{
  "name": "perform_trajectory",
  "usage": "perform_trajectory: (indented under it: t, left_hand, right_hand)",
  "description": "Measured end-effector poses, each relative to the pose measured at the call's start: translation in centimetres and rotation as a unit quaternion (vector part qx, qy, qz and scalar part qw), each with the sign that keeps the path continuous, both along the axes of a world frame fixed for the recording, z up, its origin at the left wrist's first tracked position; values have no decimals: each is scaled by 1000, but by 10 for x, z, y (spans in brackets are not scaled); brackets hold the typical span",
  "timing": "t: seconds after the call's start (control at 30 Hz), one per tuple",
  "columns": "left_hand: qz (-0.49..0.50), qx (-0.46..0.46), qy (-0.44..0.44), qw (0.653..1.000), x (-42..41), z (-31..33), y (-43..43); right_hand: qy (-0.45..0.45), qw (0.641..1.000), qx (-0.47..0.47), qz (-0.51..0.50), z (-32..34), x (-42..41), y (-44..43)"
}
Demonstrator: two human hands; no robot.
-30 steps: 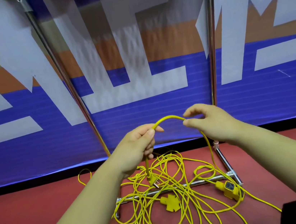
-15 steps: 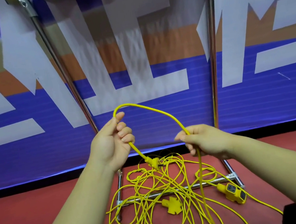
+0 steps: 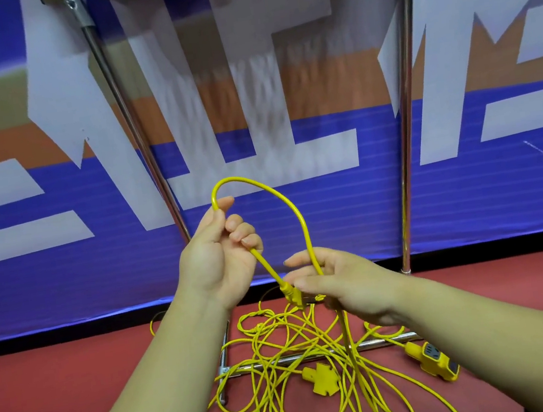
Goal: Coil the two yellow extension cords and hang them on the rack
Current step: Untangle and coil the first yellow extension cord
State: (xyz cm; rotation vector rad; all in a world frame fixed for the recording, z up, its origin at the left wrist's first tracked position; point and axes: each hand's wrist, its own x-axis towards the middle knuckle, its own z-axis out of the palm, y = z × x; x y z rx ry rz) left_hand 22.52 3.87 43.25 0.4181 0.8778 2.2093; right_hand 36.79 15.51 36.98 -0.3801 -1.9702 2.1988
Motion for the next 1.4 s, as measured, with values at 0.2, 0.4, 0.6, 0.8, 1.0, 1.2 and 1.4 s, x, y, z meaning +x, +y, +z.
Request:
perform_trajectory:
  t: [0.2,0.4,0.6,0.8,1.0,1.2,1.4]
  left_hand:
    - [11,1,17,1000,1,1,-1]
    - [-5,-115,176,978,10,-10,-2]
    - [-2,-158,203,966,24,-19,10]
    - [32,-127,144,981,3,-11,4]
    - [17,-283,347,894,4,-21,2]
    - [-159,-362,496,773,20,-20,-4]
    - [-92,-303,406,857,13,-13,-4]
  right_hand:
    - [-20,998,51,33,-2,-2,-4]
    - [14,1000,3,24,3,-2,8]
    - [7,998,-8,-67,12,4,29]
    - [-54,974,160,-149,-2,16,58]
    - [-52,853,520,-19,22,31,57]
    - [46,924,378,-42,40,35,52]
    - [-3,991,135,3,27,39,62]
